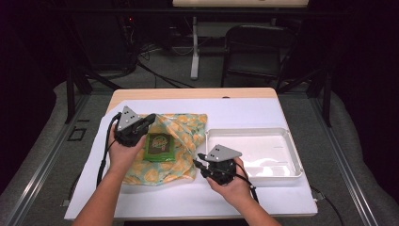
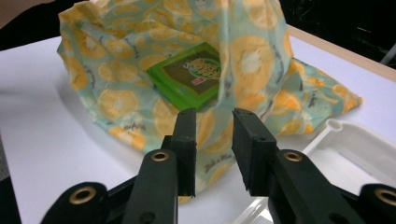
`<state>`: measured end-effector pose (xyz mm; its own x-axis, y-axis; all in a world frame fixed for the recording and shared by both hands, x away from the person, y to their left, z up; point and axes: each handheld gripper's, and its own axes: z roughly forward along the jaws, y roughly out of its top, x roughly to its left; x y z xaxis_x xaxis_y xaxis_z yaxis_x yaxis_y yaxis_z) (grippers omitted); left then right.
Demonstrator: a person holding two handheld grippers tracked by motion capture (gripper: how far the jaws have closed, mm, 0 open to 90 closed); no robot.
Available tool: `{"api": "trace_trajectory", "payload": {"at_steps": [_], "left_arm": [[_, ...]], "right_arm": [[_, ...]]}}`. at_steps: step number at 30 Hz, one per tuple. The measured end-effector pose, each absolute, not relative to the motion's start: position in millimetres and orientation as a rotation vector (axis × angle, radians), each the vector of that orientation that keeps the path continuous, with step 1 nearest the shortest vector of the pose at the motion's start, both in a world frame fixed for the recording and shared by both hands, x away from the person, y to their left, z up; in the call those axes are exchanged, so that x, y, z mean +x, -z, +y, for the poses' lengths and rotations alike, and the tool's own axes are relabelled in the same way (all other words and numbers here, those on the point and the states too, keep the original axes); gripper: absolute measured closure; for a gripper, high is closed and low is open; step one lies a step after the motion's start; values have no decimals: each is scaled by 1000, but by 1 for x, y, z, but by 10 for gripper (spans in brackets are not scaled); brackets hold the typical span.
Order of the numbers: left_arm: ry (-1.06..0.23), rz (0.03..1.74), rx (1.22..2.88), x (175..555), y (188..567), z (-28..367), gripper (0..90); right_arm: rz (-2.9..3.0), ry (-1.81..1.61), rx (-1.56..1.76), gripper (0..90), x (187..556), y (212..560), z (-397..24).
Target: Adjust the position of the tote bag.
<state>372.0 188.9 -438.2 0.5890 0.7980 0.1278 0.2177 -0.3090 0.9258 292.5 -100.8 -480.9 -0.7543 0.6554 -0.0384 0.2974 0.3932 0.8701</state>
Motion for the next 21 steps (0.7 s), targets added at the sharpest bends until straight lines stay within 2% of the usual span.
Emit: {"api": "trace_trajectory", "payload": {"at_steps": [12, 21], "left_arm": [[-686, 828, 1810, 380, 436, 190, 900], [-673, 829, 1802, 380, 434, 196, 900]], "right_arm": [[2295, -1260, 838, 712, 334, 449, -68], [2319, -1270, 846, 697, 359, 440, -43]]}}
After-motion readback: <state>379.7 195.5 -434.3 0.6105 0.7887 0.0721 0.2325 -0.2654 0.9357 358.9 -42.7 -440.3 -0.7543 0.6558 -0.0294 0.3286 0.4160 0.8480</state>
